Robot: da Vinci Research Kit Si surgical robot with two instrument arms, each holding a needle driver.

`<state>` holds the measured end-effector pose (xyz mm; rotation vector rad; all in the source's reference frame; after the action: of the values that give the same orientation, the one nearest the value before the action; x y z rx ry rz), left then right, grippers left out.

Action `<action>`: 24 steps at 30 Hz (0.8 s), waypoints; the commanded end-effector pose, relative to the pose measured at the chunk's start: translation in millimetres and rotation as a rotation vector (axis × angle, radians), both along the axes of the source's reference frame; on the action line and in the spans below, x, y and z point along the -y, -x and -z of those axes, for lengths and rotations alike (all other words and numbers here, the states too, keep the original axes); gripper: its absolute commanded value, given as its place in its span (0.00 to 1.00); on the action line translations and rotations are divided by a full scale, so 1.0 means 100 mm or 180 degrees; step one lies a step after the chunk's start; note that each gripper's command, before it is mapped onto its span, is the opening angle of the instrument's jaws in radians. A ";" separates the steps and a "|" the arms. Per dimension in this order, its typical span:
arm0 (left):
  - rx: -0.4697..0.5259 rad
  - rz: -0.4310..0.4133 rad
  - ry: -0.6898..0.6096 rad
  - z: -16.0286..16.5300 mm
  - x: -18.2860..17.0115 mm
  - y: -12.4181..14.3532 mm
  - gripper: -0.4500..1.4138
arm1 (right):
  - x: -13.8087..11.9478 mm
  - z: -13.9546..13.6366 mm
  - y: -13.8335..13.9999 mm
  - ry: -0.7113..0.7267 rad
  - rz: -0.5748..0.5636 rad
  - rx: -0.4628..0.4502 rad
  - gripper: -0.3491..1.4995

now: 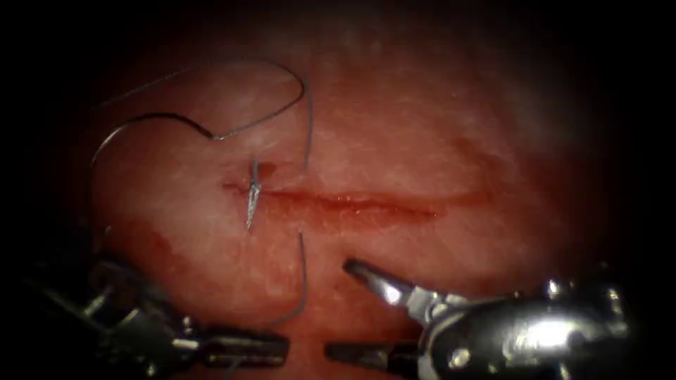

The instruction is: Wound Closure

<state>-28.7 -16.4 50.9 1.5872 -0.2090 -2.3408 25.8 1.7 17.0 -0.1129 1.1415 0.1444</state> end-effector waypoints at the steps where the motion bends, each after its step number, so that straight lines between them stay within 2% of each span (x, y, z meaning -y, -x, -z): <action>1: -0.0003 -0.0002 -0.0017 -0.006 0.009 0.004 0.00 | -0.001 -0.011 -0.011 0.0015 0.0012 -0.0004 0.83; 4: 0.0000 0.0000 -0.0014 -0.012 0.004 0.008 0.00 | -0.006 -0.020 -0.017 0.0002 0.0071 -0.0026 0.83; 9: 0.0000 0.0004 -0.0015 -0.015 0.001 0.012 0.00 | 0.000 -0.028 -0.031 -0.0012 0.0197 -0.0039 0.82; 16: -0.0014 0.0008 -0.0003 -0.016 0.000 0.006 0.00 | 0.016 -0.017 -0.028 -0.0080 0.0410 0.0030 0.81; 24: -0.0050 -0.0010 -0.0004 -0.012 0.008 0.007 0.00 | 0.023 -0.016 -0.035 -0.0078 0.0439 0.0038 0.82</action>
<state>-29.2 -16.2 51.6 1.5669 -0.2076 -2.3491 28.6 0.6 18.2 -0.0173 1.1291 0.0355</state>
